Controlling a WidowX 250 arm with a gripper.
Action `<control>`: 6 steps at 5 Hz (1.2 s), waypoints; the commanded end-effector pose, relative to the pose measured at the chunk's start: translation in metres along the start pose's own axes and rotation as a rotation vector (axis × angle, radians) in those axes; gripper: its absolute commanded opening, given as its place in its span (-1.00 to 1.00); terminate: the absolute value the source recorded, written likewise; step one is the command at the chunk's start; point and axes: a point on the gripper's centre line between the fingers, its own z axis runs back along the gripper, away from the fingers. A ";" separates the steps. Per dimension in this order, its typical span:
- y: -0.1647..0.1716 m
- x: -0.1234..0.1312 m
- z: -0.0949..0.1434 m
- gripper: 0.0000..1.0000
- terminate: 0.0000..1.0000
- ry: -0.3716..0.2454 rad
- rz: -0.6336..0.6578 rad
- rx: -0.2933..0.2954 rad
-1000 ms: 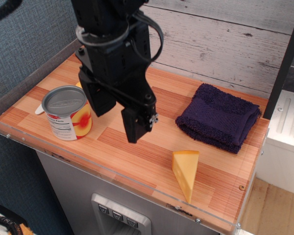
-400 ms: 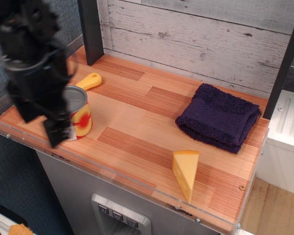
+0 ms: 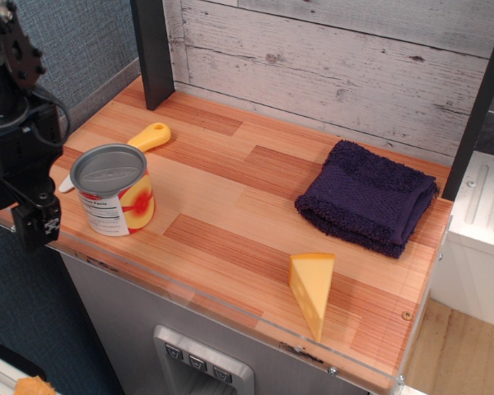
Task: Move can to the left of purple cloth.
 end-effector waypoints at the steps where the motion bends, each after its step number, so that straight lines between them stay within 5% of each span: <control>1: 0.016 0.035 -0.006 1.00 -1.00 -0.075 -0.069 -0.048; 6: -0.013 0.142 -0.001 1.00 -1.00 -0.143 -0.100 -0.100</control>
